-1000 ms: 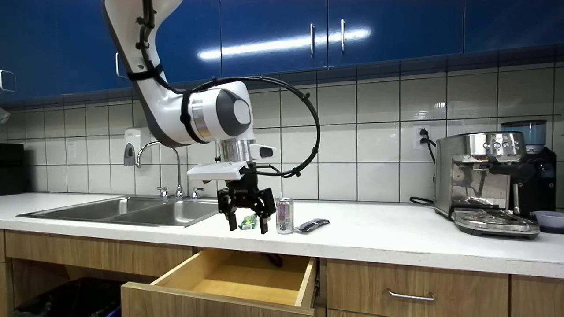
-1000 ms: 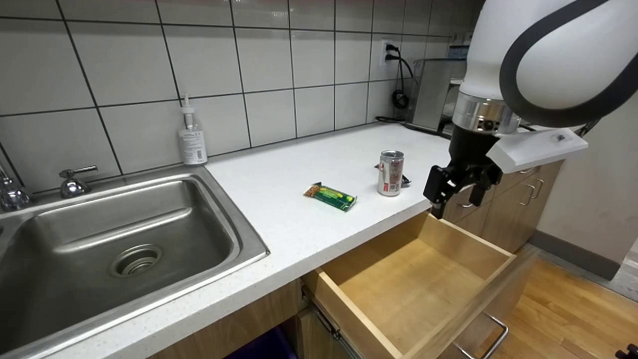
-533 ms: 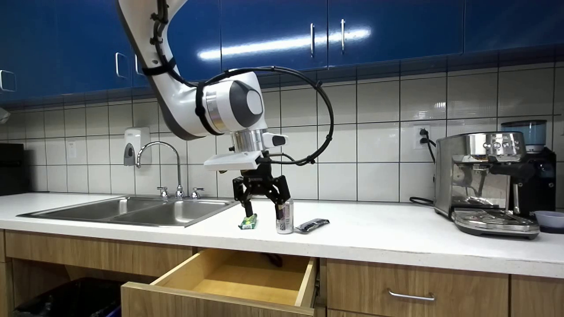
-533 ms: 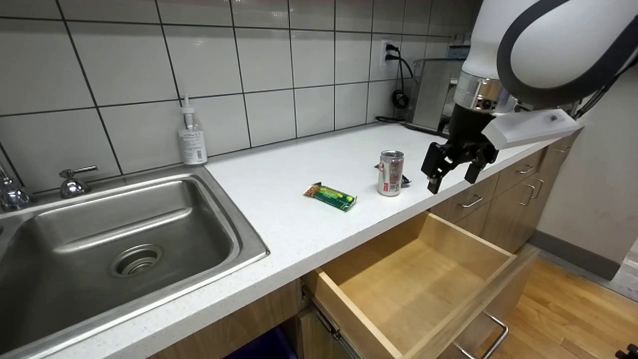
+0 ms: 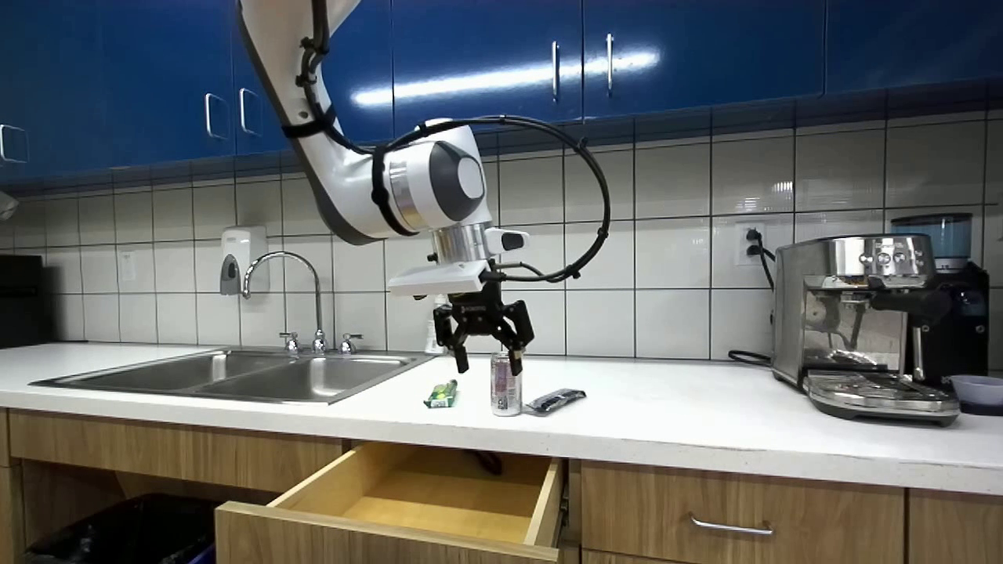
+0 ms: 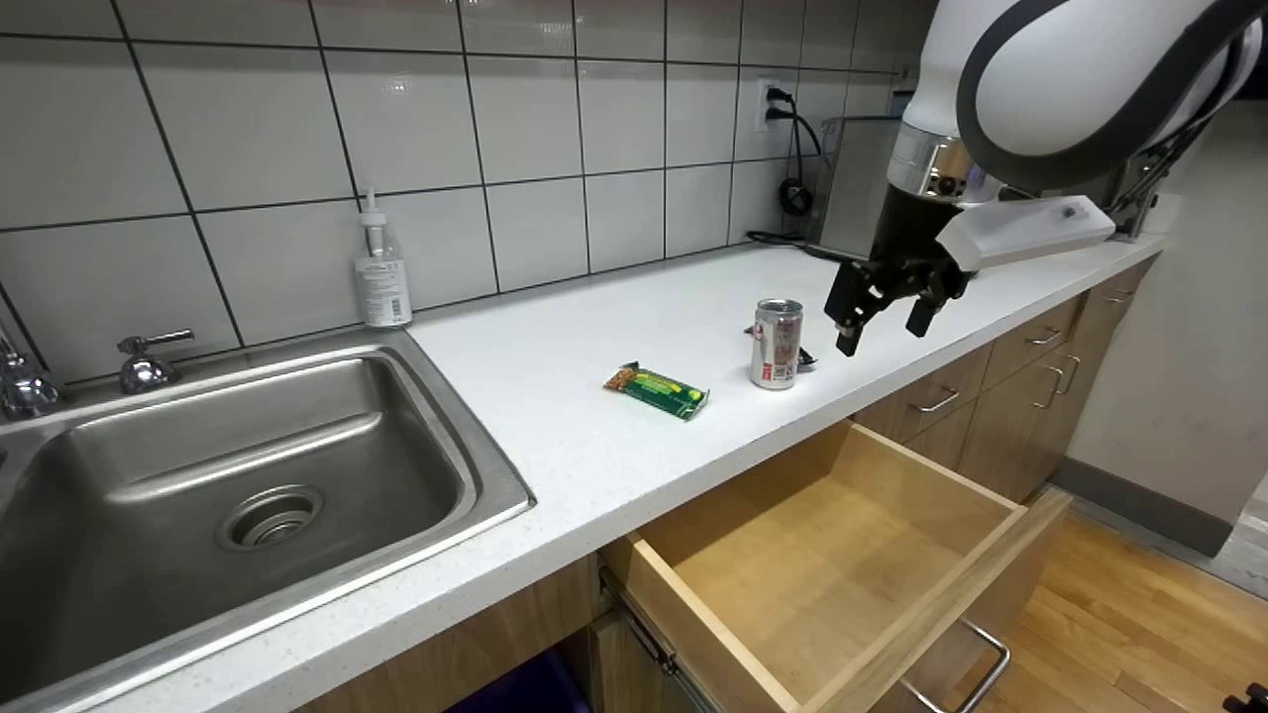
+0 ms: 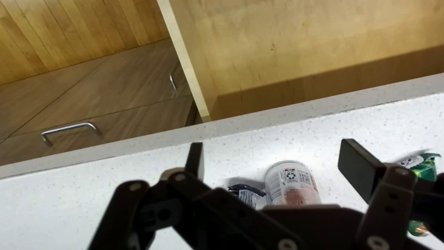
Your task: Open the drawer, then place the can inside, and then close the drawer
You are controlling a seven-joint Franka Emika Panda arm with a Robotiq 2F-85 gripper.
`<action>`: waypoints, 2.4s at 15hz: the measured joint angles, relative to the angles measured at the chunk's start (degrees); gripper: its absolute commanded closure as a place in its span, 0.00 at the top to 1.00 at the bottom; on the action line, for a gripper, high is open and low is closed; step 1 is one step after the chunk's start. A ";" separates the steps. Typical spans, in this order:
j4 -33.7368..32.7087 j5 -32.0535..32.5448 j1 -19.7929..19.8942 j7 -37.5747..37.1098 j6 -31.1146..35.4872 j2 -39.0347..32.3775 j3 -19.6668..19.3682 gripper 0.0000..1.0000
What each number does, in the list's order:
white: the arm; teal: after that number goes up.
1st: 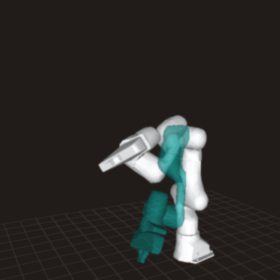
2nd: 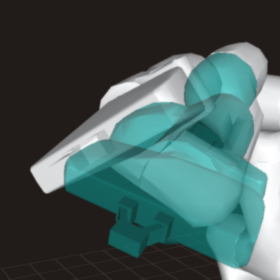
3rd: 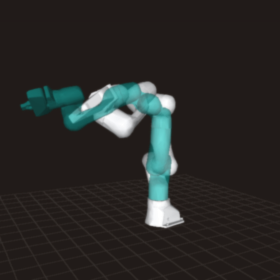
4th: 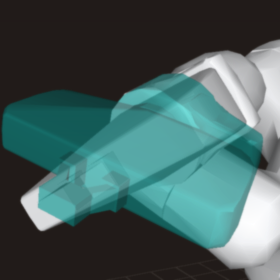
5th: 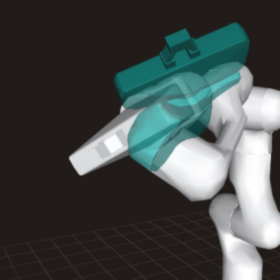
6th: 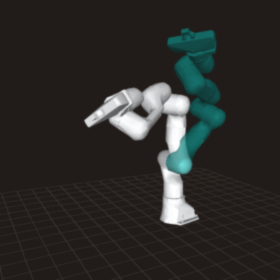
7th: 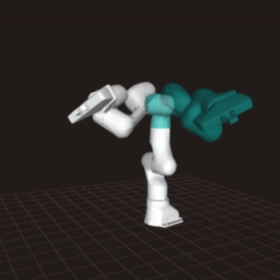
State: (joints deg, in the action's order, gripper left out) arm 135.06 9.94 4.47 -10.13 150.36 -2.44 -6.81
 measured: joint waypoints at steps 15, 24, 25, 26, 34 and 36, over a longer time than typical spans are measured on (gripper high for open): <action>-12.80 -0.51 0.00 6.04 -0.21 -10.03 -0.03 1.00; -18.69 -7.40 0.00 14.39 -6.83 -12.81 1.40 1.00; -19.37 -7.69 0.00 14.79 -7.87 -13.06 1.45 1.00; -20.05 -7.75 0.00 15.02 -8.85 -13.33 1.46 1.00; -25.56 -7.75 0.25 15.41 -14.25 -16.51 1.46 1.00; -27.00 -7.75 0.27 15.41 -15.25 -17.47 1.46 1.00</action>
State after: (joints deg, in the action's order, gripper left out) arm 108.06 2.19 4.74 5.28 135.11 -19.90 -5.35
